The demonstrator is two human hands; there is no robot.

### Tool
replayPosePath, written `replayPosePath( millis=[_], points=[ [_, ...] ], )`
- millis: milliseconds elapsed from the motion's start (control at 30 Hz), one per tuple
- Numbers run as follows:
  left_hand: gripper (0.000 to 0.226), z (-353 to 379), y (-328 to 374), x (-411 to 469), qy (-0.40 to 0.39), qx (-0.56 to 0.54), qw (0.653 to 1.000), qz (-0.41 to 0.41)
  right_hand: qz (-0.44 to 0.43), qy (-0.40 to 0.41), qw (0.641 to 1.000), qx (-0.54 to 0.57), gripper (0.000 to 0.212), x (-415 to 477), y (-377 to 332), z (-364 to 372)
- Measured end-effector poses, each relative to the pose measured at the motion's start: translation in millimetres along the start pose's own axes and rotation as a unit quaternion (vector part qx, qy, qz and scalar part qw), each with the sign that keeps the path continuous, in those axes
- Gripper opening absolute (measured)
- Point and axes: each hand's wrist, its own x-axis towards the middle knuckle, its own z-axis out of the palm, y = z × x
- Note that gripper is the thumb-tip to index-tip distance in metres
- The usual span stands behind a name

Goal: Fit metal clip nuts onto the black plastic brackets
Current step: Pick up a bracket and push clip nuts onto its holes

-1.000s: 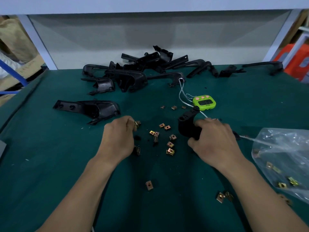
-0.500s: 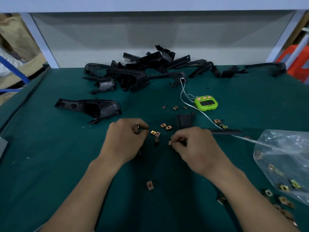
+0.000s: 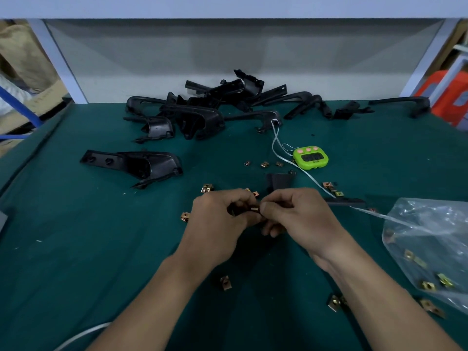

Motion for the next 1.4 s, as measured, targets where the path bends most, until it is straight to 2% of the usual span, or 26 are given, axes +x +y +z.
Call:
replayPosePath(
  millis=[267, 467, 600, 733, 967, 1067, 1167, 1233, 1300, 1367, 1400],
  points=[
    [0.012, 1.7, -4.4, 1.4, -0.008, -0.017, 0.999, 0.046, 0.084, -0.048, 0.991, 0.087, 0.023, 0.2, -2.2, -1.0],
    [0.011, 0.0, -2.3, 2.1, -0.034, -0.067, 0.997, 0.014, 0.116, -0.050, 0.983, 0.135, 0.018, 3.5, 0.3, -3.9],
    [0.021, -1.2, -1.7, 2.1, 0.020, -0.084, 0.996, -0.030, 0.065, -0.027, 0.989, 0.129, 0.020, 5.6, 3.4, -3.7],
    [0.024, -2.9, -0.3, 4.4, 0.015, -0.113, 0.993, -0.042, -0.006, 0.001, 0.993, 0.121, 0.016, 5.5, 6.2, -1.4],
    [0.016, -0.7, 0.9, 4.3, 0.047, -0.101, 0.992, -0.055, -0.093, 0.008, 0.994, 0.057, 0.011, 4.3, 6.8, 0.2],
    [0.015, -0.4, 2.3, 4.4, 0.060, -0.106, 0.991, -0.056, -0.112, 0.003, 0.993, 0.035, 0.011, 4.1, 7.2, 1.9],
    [0.013, 1.0, 3.6, 4.1, 0.049, -0.102, 0.992, -0.054, -0.097, -0.017, 0.995, 0.018, 0.016, 4.0, 7.2, -0.4],
    [0.022, 0.2, 2.0, 4.4, 0.040, -0.069, 0.995, -0.051, -0.084, -0.036, 0.995, -0.037, 0.018, 3.1, 4.8, -4.2],
    [0.024, -0.6, -1.3, 4.1, 0.030, -0.003, 0.998, -0.049, -0.087, 0.011, 0.987, -0.134, 0.019, 3.2, 0.9, -11.9],
    [0.015, -1.1, -3.9, 3.2, 0.018, 0.088, 0.995, -0.046, -0.098, 0.156, 0.955, -0.234, 0.014, 5.9, -3.5, -30.1],
    [0.010, -0.5, -5.5, 2.7, 0.014, 0.124, 0.991, -0.047, -0.101, 0.236, 0.923, -0.287, 0.012, 7.3, -5.2, -43.6]
  ],
)
